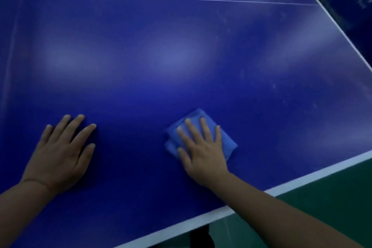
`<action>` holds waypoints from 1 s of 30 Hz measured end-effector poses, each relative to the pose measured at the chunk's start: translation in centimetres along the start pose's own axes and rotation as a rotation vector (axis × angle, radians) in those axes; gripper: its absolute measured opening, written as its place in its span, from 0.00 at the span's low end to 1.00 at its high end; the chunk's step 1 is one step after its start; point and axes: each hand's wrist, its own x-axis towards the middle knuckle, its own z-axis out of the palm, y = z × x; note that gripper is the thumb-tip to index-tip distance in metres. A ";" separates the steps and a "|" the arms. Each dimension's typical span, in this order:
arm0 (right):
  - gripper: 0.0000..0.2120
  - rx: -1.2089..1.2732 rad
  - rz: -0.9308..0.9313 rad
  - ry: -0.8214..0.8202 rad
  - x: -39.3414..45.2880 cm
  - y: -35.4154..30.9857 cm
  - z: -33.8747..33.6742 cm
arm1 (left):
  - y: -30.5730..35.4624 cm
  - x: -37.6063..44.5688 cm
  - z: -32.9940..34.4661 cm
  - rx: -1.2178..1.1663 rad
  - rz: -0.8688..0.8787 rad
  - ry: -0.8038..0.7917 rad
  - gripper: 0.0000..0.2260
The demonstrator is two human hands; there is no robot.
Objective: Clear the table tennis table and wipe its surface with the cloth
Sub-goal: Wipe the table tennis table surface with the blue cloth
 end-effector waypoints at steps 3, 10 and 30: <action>0.25 0.044 -0.421 -0.048 0.8 3.0 -0.3 | 4.2 0.3 -0.4 -0.088 -0.117 0.126 0.29; 0.30 0.006 0.263 -0.095 17.5 19.2 -2.7 | 11.9 -0.9 2.2 -0.169 -0.332 0.119 0.30; 0.28 0.075 0.532 -0.076 21.3 20.5 -3.4 | 11.7 -1.0 2.5 -0.100 -0.354 0.109 0.27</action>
